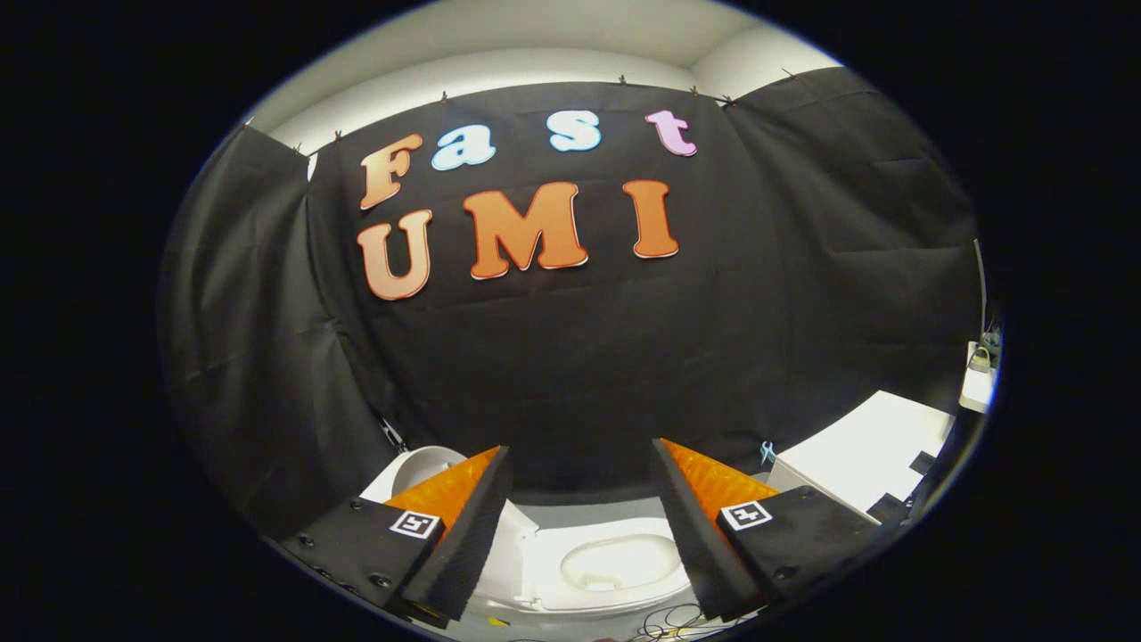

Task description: Open the toilet lid.

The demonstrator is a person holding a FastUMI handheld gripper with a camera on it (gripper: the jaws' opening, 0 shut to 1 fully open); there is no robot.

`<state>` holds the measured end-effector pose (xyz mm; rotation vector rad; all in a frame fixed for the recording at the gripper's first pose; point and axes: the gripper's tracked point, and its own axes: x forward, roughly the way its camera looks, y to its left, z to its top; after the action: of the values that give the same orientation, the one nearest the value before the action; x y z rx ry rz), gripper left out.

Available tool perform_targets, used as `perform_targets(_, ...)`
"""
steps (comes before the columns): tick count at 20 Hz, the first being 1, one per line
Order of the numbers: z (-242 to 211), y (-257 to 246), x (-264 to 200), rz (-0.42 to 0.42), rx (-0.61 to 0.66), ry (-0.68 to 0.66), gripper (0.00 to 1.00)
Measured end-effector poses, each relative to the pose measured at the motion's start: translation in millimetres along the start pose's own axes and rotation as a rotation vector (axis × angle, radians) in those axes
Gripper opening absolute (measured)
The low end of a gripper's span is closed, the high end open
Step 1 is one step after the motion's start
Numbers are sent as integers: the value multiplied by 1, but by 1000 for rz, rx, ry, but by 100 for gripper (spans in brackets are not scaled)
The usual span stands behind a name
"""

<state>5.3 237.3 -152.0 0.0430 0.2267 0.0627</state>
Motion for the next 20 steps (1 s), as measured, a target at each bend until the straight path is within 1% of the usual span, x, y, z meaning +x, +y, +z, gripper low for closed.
perform_targets(3,20,-16,-6,-13,16,-30,99)
perform_targets(8,35,-27,-13,-24,52,-54,99)
perform_targets(20,31,-16,-19,-4,35,-52,99)
